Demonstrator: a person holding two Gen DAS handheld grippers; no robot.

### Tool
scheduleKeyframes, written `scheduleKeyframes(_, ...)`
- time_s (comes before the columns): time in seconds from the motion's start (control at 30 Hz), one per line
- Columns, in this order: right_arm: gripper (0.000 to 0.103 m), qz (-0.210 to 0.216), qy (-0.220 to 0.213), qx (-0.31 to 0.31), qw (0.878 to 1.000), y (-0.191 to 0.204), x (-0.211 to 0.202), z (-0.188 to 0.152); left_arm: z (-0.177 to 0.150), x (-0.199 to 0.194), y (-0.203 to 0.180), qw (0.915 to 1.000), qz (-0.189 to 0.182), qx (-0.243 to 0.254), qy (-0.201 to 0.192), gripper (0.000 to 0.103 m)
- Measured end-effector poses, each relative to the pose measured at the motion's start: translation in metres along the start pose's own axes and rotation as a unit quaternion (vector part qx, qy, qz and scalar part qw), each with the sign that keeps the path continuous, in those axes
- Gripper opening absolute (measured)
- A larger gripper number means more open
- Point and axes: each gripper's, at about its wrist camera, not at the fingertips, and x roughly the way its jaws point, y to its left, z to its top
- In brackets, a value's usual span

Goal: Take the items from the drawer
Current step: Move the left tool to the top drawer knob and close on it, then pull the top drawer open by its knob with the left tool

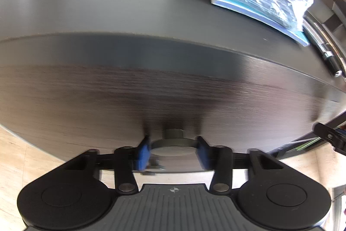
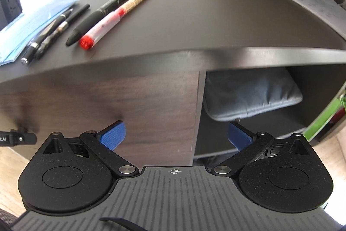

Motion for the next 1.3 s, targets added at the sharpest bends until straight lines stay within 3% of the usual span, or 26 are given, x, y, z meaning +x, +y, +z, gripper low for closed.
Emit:
scheduleKeyframes(0.3, 0.101, 0.056, 0.022, -0.082, 0.995, -0.006, 0.018, 0.012, 0.002, 0.001, -0.013, 0.9986, 0.016, 0.049, 0.004, 0.042)
scheduleKeyframes(0.4, 0.095, 0.087, 0.034, -0.089, 0.992, -0.003, 0.021, 0.016, 0.003, 0.002, -0.017, 0.9977, 0.019, 0.065, 0.006, 0.041)
scheduleKeyframes(0.57, 0.096, 0.062, 0.044, -0.129, 0.989, 0.013, 0.020, 0.012, -0.006, -0.005, -0.027, 0.9963, 0.025, 0.083, 0.002, 0.041)
scheduleKeyframes(0.77, 0.096, 0.064, 0.053, -0.144, 0.986, 0.012, 0.009, 0.006, -0.014, -0.011, -0.036, 0.9941, 0.030, 0.104, 0.008, 0.041)
scheduleKeyframes(0.8, 0.096, 0.060, 0.054, -0.150, 0.985, 0.013, 0.007, 0.004, -0.016, -0.012, -0.037, 0.9944, 0.020, 0.103, 0.015, 0.035)
scheduleKeyframes(0.83, 0.096, 0.057, 0.055, -0.154, 0.985, 0.014, 0.004, 0.001, -0.019, -0.013, -0.038, 0.9947, -0.021, 0.096, 0.032, 0.014)
scheduleKeyframes(0.87, 0.096, 0.057, 0.056, -0.157, 0.984, 0.015, 0.001, -0.002, -0.025, -0.014, -0.045, 0.9907, -0.083, 0.092, 0.057, 0.006)
scheduleKeyframes(0.9, 0.094, 0.065, 0.059, -0.157, 0.984, 0.015, -0.003, -0.005, -0.035, -0.018, -0.061, 0.9869, -0.098, 0.109, 0.068, 0.006)
scheduleKeyframes(0.93, 0.048, 0.084, 0.067, -0.158, 0.982, 0.017, -0.008, -0.009, -0.045, -0.025, -0.080, 0.9827, -0.101, 0.139, 0.069, 0.006)
scheduleKeyframes(0.97, 0.025, 0.123, 0.085, -0.160, 0.976, 0.026, -0.012, -0.015, -0.056, -0.034, -0.101, 0.9767, -0.084, 0.190, 0.052, 0.008)
scheduleKeyframes(1.0, 0.029, 0.162, 0.104, -0.162, 0.968, 0.035, -0.016, -0.020, -0.066, -0.043, -0.118, 0.9703, -0.079, 0.225, 0.041, 0.020)
scheduleKeyframes(1.03, 0.051, 0.175, 0.107, -0.174, 0.963, 0.043, -0.023, -0.026, -0.072, -0.051, -0.124, 0.9671, -0.093, 0.234, 0.040, 0.026)
scheduleKeyframes(1.1, 0.075, 0.109, 0.054, -0.233, 0.965, 0.061, -0.042, -0.040, -0.084, -0.069, -0.122, 0.9650, -0.112, 0.235, 0.033, 0.045)
scheduleKeyframes(1.13, 0.083, 0.086, 0.036, -0.247, 0.964, 0.065, -0.049, -0.045, -0.086, -0.077, -0.117, 0.9662, -0.107, 0.233, 0.024, 0.049)
scheduleKeyframes(1.2, 0.091, 0.081, 0.033, -0.219, 0.972, 0.053, -0.055, -0.046, -0.087, -0.090, -0.100, 0.9710, -0.077, 0.226, 0.003, 0.066)
scheduleKeyframes(1.3, 0.093, 0.073, 0.028, -0.176, 0.981, 0.035, -0.064, -0.047, -0.079, -0.108, -0.079, 0.9830, -0.014, 0.180, -0.032, 0.072)
